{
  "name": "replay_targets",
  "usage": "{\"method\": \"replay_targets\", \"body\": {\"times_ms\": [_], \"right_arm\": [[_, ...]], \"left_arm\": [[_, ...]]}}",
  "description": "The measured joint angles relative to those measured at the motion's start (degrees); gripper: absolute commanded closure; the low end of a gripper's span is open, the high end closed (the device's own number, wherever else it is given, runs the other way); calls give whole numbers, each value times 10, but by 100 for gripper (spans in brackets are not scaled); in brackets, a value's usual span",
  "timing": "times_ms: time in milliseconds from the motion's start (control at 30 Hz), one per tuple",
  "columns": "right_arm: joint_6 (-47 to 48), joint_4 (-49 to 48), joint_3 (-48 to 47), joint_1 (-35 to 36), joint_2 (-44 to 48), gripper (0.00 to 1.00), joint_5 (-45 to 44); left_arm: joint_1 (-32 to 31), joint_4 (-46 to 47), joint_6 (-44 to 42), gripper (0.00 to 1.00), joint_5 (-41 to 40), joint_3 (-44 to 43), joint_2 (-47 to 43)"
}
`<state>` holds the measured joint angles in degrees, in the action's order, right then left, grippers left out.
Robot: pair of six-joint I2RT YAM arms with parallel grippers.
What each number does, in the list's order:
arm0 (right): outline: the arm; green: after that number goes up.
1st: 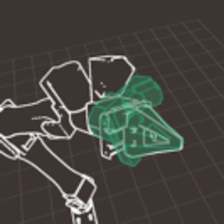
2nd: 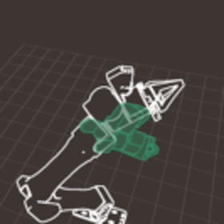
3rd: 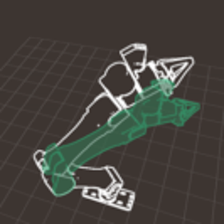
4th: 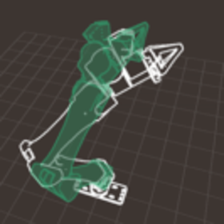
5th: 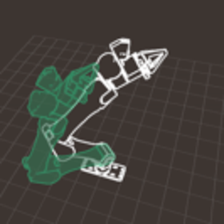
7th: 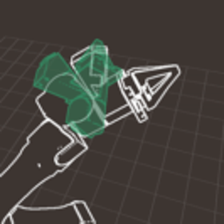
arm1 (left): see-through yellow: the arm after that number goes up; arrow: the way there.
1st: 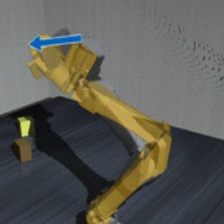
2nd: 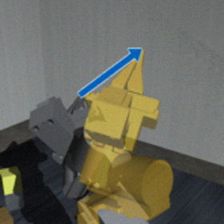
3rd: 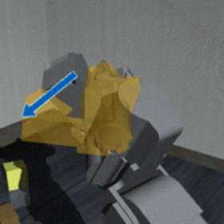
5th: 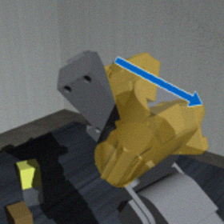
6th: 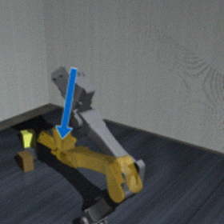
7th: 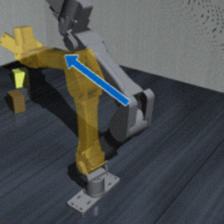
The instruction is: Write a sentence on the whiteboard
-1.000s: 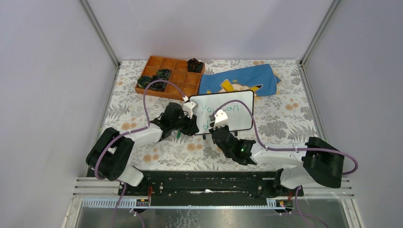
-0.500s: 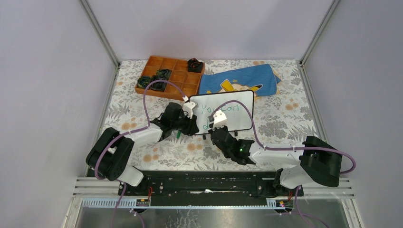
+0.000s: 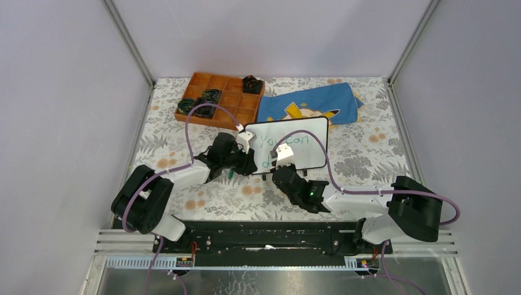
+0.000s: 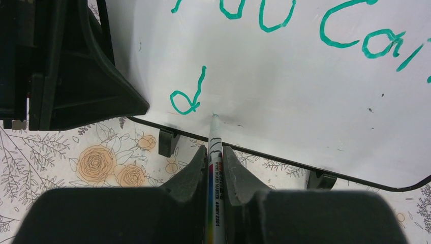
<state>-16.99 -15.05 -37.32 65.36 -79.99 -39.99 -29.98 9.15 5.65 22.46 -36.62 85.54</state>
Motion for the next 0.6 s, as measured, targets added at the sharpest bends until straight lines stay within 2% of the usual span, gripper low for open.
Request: {"method": "replay_targets", "body": {"times_ms": [600], "right_arm": [[7, -1, -15, -4, 0, 100, 0]], "left_arm": [[-5, 0, 0, 58, -6, 0, -1]]}}
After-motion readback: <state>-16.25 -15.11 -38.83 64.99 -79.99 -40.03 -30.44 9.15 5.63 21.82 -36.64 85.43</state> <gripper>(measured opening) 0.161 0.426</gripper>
